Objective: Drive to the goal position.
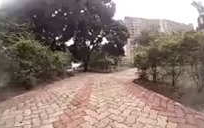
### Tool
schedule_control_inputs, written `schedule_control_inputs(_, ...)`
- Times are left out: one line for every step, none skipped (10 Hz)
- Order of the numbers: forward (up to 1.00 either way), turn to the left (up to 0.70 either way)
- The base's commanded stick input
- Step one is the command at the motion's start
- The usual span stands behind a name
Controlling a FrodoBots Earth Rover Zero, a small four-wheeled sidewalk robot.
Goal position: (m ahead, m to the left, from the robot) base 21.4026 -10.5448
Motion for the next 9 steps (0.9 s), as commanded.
schedule_control_inputs(0.70,0.00)
schedule_control_inputs(0.70,0.00)
schedule_control_inputs(0.70,0.00)
schedule_control_inputs(0.70,0.00)
schedule_control_inputs(0.70,0.00)
schedule_control_inputs(0.70,0.00)
schedule_control_inputs(0.70,0.00)
schedule_control_inputs(0.70,0.00)
schedule_control_inputs(0.70,0.00)
